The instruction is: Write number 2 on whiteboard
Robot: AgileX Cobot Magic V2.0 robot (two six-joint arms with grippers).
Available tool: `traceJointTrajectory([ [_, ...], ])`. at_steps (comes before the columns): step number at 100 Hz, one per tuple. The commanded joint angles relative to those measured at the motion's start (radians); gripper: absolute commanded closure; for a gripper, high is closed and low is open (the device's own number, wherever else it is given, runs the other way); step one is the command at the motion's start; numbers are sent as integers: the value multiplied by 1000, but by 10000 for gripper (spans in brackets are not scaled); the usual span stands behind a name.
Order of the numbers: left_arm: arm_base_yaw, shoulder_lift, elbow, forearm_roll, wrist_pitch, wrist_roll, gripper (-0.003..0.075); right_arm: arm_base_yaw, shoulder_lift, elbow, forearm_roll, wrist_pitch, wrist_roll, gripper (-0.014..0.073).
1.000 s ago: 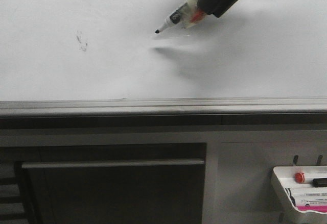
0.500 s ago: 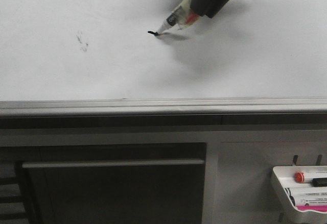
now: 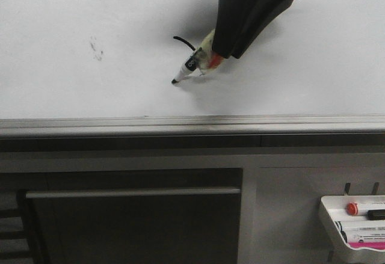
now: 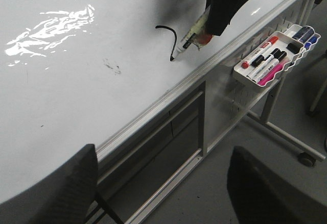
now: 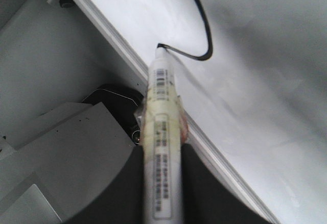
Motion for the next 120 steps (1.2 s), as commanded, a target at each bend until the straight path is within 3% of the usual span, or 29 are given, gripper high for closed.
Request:
traceJointTrajectory([
  [1,-5,9,-24,23,-59,-11,226,-9,-31,-20,-27,-96,17,589],
  [27,-5,9,-24,26,-58,-11,226,-88,-54,-20,-50,32,23,589],
  [46,-5,9,-24,26,-60,-11,226,-60,-54,-20,-45,29,14,589],
  [56,-5,25,-29,20,-67,-4,226,-46,-76,-23,21,76,-51,589],
  [70,-5,119,-75,-49,-58,123,226,-39,-146,-23,129,107,-135,589],
  [83,-5,262,-130,-75,-80,258,226,0,-222,-21,129,107,-172,589],
  [95,-5,396,-183,-73,-93,300,226,34,-293,15,129,107,-202,589],
  [120,-5,548,-273,-89,-185,394,226,56,-436,186,105,107,-443,589],
])
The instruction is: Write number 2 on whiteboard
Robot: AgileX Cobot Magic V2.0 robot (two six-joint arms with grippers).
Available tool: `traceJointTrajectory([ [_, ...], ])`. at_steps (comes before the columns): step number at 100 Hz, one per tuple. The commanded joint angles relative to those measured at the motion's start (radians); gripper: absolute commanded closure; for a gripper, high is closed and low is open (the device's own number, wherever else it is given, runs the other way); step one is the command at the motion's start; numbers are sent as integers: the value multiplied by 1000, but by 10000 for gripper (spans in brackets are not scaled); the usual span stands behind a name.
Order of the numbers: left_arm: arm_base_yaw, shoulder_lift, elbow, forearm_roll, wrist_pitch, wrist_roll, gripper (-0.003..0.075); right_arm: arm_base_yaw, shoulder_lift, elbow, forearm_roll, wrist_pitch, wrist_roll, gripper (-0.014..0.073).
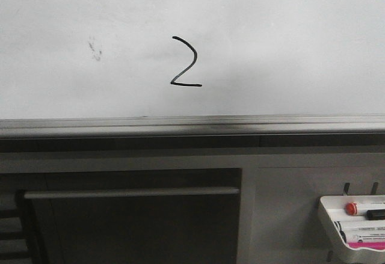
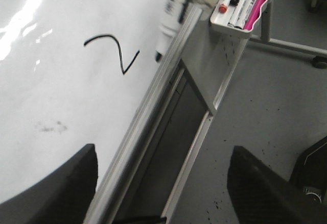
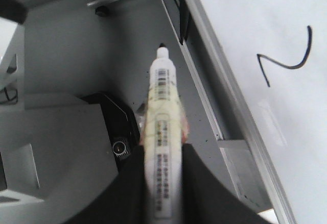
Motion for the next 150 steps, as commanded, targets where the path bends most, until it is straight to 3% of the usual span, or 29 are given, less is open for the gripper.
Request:
traceJointTrajectory([
  [1,-5,18,-58,-1,-98,30,226,2,-67,27,8,54,-109,589],
  [23,-5,105,-106,-219,-137,256,226,2,-81,47,8,38,-214,589],
  [47,47,170,-110,-307,-181,321,226,2,-81,47,19,29,-223,589],
  [66,197,176,-110,-718,-180,658,226,2,-81,47,26,7,-223,589],
  [80,276,200,-110,-926,-117,874,226,4,-81,47,44,-22,-223,589],
  [122,290,292,-110,-988,-103,947,228,34,-70,47,31,-69,-255,589],
  [131,290,292,-110,-988,-103,957,274,34,-69,47,31,-69,-255,589],
  [150,290,292,-110,-988,-103,957,493,34,-69,47,35,-74,-255,589],
])
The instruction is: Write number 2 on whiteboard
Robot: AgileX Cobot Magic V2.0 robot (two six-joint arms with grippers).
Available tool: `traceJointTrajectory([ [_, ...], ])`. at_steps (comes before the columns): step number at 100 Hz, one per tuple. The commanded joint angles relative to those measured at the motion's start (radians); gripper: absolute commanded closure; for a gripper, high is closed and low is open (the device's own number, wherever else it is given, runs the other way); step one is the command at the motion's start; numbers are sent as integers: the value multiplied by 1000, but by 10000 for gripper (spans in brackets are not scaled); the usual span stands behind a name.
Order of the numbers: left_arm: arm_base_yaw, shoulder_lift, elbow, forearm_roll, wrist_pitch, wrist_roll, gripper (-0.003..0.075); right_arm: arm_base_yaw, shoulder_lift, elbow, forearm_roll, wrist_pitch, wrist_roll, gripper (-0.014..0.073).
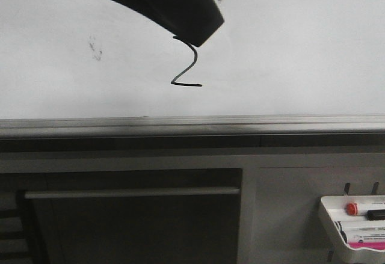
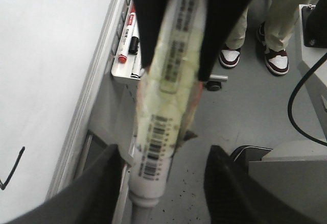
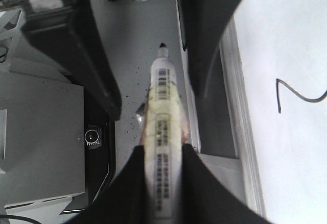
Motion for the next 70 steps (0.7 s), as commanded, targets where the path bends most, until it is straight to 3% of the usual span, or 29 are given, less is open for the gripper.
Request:
traceJointTrajectory([
  [1,3,-26,-32,-44,-31,0,508,0,-18,-23,29,-35,-12,589],
  [19,3,-26,-32,-44,-33,0,655,0,-18,-23,29,-25,-12,589],
  [39,3,-26,-32,-44,-33,0,720,0,-18,-23,29,-22,-12,578],
  [49,3,-26,-32,-44,-33,0,739,-2,-18,-23,27,-18,-12,489],
  [61,3,-26,-32,-44,-33,0,738,-2,-21,-25,4,-18,27,320],
  [70,5,-26,-32,-44,-33,0,738,-2,-22,-49,-33,17,69,263],
])
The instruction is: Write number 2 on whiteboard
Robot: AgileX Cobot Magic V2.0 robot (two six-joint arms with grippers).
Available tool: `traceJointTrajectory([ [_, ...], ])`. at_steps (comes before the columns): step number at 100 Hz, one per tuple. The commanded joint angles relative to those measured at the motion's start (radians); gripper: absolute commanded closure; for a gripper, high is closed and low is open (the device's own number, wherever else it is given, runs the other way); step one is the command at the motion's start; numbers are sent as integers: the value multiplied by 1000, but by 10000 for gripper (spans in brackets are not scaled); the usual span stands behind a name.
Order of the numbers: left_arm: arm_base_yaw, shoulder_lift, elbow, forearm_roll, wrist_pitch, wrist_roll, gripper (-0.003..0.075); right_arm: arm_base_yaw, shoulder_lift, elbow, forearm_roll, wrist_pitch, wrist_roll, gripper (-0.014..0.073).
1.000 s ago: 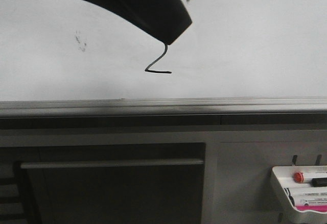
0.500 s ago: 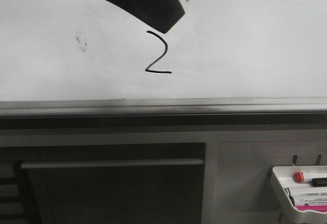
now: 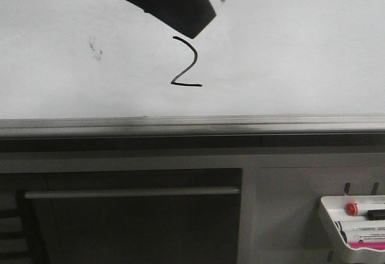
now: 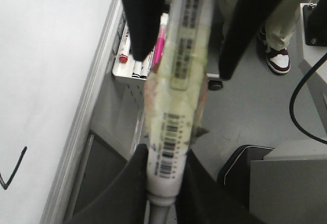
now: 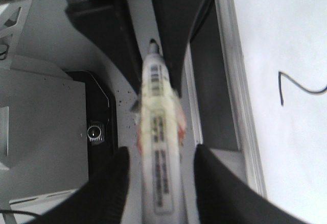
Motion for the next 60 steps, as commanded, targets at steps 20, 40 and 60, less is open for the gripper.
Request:
traceJointTrajectory([
  [20,61,-48,-32,-25,-23,-20,738,-71,-69,-120,-129,73,208,261],
  [40,237,-132,-23,29,20,-98,738,-223,-185,-117,-148,73,326,261],
  [60,486,-201,69,19,-24,-142,738,-294,-292,-59,-148,36,330,261],
])
